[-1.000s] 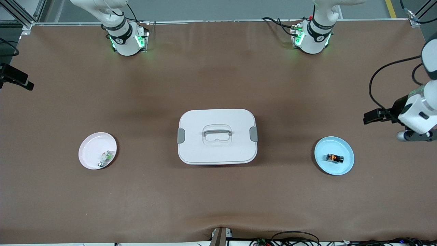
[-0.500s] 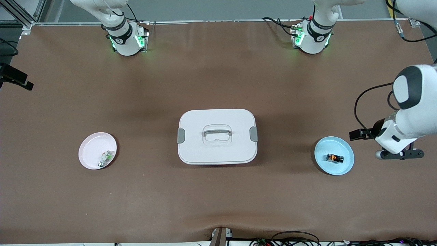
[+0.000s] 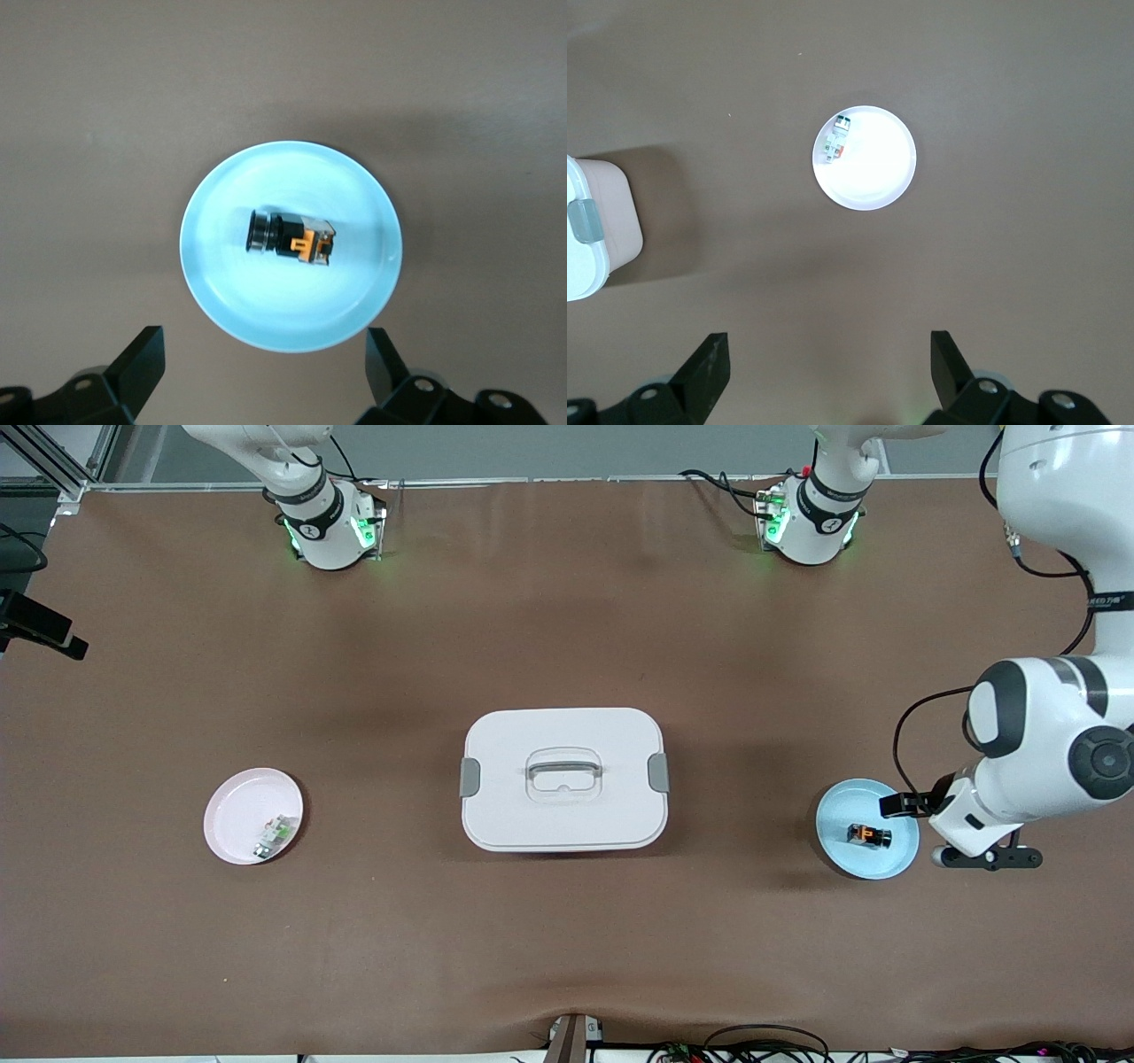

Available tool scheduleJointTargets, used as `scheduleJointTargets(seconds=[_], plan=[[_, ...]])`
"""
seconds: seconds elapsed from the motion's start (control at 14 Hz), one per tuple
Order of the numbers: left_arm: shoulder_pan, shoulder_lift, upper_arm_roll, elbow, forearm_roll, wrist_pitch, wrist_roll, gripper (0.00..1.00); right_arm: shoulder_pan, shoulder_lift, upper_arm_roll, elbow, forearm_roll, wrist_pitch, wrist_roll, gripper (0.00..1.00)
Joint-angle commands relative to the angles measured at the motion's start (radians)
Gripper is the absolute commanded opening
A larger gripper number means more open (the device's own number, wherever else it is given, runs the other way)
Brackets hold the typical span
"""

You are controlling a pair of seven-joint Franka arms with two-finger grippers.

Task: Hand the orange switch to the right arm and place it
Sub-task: 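Move the left gripper down over the black-orange switch on the blue plate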

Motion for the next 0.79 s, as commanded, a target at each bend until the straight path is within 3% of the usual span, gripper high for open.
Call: scheduleJointTargets(seconds=[0.0,0.14,0.29,0.5,0.71], plan=[[-0.003,0.013,-0.002,-0.074,0.025,0.138,0.027,1.00,-0.001,-0.001,-0.002,0.013,0.014,-0.015,0.012,1.00],[-0.008,0.020,-0.002,-0.141,0.024,0.252,0.027,1.00,-0.003,-0.001,-0.002,0.013,0.013,-0.015,0.009,1.00],[-0.006,0.046,-0.002,-0.148,0.028,0.288,0.036,1.00,-0.003,-0.001,-0.002,0.013,0.010,-0.015,0.009,1.00],[0.006,0.078,-0.006,-0.148,0.132,0.323,0.062,1.00,-0.003,-0.001,-0.002,0.013,0.008,-0.015,0.009,1.00],[0.010,0.094,-0.009,-0.145,0.123,0.349,0.047,1.00,0.001,-0.001,-0.002,0.013,0.005,-0.015,0.010,1.00]])
